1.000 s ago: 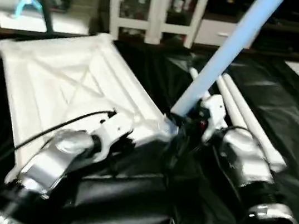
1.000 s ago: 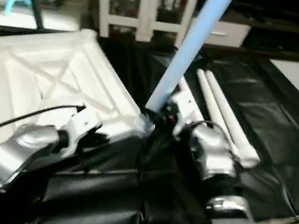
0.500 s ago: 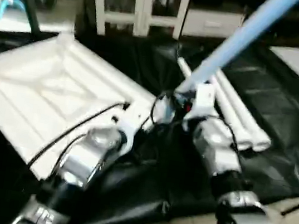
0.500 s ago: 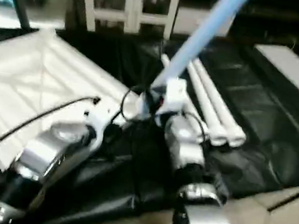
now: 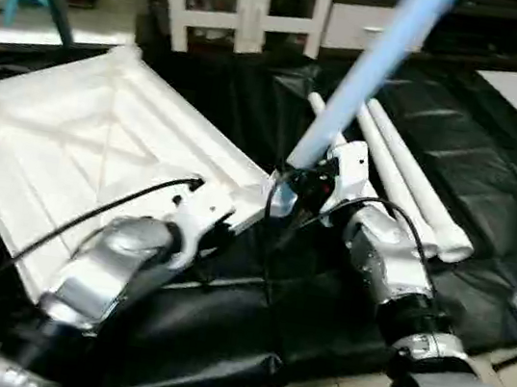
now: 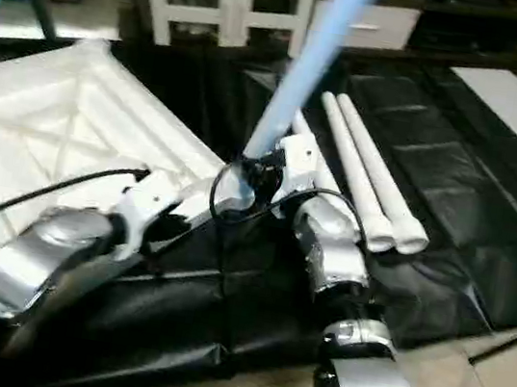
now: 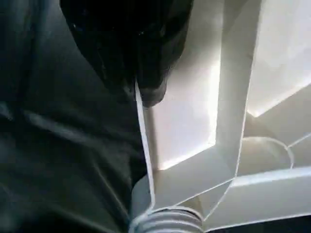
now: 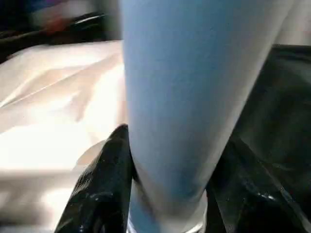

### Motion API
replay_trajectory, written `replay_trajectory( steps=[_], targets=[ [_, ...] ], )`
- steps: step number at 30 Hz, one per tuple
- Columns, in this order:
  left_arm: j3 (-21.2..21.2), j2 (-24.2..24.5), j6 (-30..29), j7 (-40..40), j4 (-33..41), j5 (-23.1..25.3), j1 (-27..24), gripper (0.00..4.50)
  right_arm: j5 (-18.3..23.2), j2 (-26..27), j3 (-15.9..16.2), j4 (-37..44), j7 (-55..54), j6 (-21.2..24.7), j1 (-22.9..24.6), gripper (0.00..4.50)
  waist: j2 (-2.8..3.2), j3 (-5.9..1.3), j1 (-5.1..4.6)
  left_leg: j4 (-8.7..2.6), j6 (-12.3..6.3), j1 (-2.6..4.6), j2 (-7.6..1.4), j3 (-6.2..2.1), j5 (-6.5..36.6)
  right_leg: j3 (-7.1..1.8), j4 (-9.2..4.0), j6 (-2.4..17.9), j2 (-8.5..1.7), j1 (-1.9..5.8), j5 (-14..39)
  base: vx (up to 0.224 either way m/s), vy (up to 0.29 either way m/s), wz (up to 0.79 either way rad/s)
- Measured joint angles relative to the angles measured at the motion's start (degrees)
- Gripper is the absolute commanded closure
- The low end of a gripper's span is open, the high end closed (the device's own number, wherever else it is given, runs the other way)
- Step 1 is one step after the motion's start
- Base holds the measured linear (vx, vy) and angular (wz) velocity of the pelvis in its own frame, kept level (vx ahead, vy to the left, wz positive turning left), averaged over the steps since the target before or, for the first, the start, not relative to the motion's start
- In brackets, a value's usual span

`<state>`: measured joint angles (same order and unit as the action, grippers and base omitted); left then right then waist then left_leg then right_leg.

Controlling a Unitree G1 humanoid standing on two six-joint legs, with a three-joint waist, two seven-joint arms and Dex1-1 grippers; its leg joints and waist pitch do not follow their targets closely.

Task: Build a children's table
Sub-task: Insert table leg to table base

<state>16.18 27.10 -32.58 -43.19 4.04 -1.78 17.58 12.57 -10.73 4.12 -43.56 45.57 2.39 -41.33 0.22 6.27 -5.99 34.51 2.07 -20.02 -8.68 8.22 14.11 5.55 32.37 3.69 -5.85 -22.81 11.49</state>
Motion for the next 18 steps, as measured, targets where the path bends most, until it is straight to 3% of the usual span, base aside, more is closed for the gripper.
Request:
replay_trajectory(
  steps=[3,6,7,10,12,18],
  targets=[
    [0.0,2.8,1.6,-5.2,1.5,-2.0,-1.1,4.5,1.6,-5.6,1.4,2.2,12.3,3.6,0.1,2.65,-0.27,-0.18,1.69,0.04,0.34,0.11,-0.53,0.65,-0.8,-0.35,0.67,0.5,0.13,-0.11,-0.6,0.077,-0.022,0.1],
    [1.0,3.8,3.4,-8.3,1.8,-2.9,-1.4,4.5,1.6,-9.8,2.6,3.1,21.3,4.4,0.2,2.65,-0.89,-0.6,3.02,0.03,0.32,0.5,-1.23,2.43,-0.9,-1.97,1.14,0.2,0.53,-0.19,-1.8,0.101,-0.026,0.25],
    [1.5,4.4,4.4,-9.7,2.0,-3.1,-1.5,4.5,2.1,-11.6,3.0,3.2,25.3,4.7,0.2,2.65,-0.99,-0.72,3.73,-0.05,0.23,0.58,-1.53,3.08,-0.9,-2.09,1.32,0.0,0.51,-0.19,-1.5,0.108,-0.024,0.25],
    [2.4,5.1,6.8,-11.8,2.1,-3.1,-1.4,4.5,2.7,-14.7,3.4,4.1,32.2,4.2,1.1,2.65,-1.26,-0.89,5.2,-0.06,-0.46,0.46,-1.48,3.25,-0.8,-2.54,1.87,0.5,0.53,-0.39,-0.8,0.104,0.001,0.08],
    [2.6,5.1,7.2,-12.2,2.0,-3.1,-1.3,4.5,2.7,-15.5,3.9,4.1,33.8,3.1,1.3,2.65,-1.52,-1.06,5.3,-0.05,-0.66,0.36,-1.31,3.26,-0.6,-3.04,2.23,1.0,0.56,-0.57,-0.4,0.044,0.005,0.03],
    [3.0,4.6,9.0,-12.2,1.0,-2.5,-1.2,4.5,2.7,-16.0,4.0,4.1,34.5,-2.8,4.2,2.65,-2.64,-1.78,5.7,0.38,-0.78,-0.05,-1.24,3.19,-0.6,-3.23,2.44,1.2,0.53,-0.79,-0.3,0.0,0.0,0.0]
  ],
)
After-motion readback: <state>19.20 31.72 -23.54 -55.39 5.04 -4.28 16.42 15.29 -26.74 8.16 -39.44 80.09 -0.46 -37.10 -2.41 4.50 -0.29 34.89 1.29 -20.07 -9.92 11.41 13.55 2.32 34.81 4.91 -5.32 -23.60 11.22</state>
